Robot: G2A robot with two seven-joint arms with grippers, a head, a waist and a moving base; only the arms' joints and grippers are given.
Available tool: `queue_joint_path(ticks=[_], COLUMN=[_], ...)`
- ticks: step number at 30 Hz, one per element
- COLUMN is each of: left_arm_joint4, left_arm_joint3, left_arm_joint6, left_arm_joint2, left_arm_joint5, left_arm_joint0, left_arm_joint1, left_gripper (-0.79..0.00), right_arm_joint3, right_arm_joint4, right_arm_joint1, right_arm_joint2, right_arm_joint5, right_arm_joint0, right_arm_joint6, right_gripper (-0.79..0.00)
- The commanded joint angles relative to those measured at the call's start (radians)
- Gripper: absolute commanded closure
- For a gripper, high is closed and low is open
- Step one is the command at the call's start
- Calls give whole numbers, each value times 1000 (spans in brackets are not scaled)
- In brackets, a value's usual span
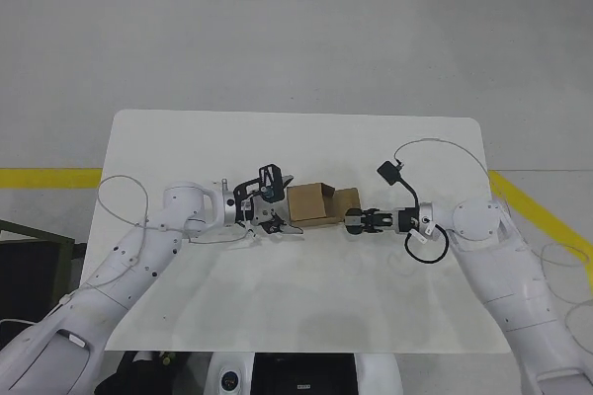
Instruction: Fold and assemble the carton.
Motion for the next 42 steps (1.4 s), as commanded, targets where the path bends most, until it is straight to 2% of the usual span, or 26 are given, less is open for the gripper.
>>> queue_joint_path(ticks=[1, 7, 18, 42], left_arm_joint4=[-14, -38, -46, -57], left_arm_joint3=[6, 19, 43, 115], left_arm_joint6=[-7, -25, -37, -18], left_arm_joint2=[-2, -1, 5, -10], left_arm_joint5=[1, -7, -30, -93], left_arm_joint0=[-1, -5, -12, -36], left_arm_joint1=[-3, -14, -31, -58], left_gripper=[-785, -785, -785, -785], right_arm_joint3=[-4, 13, 96, 262], right_arm_joint4=[-13, -16, -55, -2], right_arm_joint1=[3, -2, -31, -91], right_arm_joint2=[2, -32, -123, -268], right_arm_joint5=[11, 13, -48, -200], right_arm_joint0=[-7, -4, 85, 228], right_arm_joint6=[1, -23, -116, -95], right_gripper=[0, 0, 0, 0])
